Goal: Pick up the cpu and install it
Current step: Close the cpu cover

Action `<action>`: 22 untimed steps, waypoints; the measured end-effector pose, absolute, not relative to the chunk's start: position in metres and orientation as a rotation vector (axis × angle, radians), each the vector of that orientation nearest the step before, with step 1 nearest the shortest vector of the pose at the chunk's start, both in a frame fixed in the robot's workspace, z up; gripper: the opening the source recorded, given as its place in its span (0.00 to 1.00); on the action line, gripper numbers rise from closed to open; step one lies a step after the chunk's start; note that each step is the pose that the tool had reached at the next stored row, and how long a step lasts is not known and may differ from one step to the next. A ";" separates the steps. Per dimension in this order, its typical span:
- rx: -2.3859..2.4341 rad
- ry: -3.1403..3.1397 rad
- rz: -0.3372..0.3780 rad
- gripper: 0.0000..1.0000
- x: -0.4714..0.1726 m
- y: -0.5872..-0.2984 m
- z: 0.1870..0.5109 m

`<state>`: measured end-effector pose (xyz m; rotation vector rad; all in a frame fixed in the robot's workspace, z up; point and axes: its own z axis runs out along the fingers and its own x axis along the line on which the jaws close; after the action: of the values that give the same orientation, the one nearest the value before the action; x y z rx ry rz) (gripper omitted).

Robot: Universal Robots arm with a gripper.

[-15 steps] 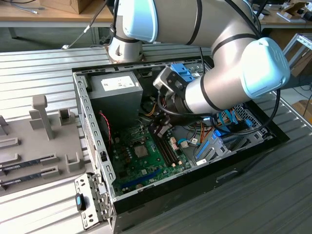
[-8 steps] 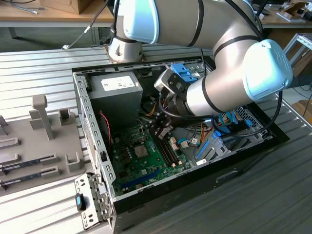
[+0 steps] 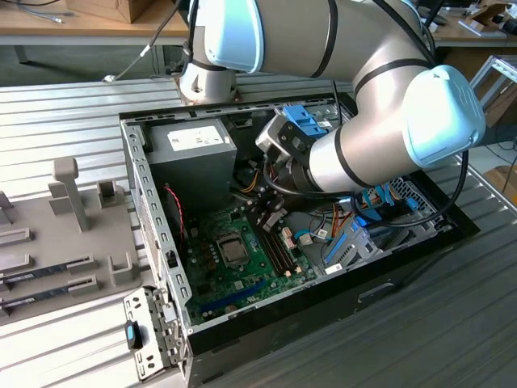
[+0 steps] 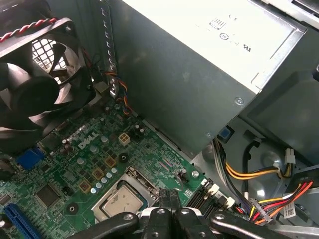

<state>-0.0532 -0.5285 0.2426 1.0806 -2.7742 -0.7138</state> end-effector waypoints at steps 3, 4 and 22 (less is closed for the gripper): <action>1.081 -2.774 -0.714 0.11 -0.053 -0.528 0.243; 1.080 -2.774 -0.712 0.11 -0.053 -0.528 0.242; 1.056 -2.774 -0.529 0.11 -0.039 -0.514 0.243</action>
<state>-0.0393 -0.5135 0.2425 1.0564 -2.7740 -0.5291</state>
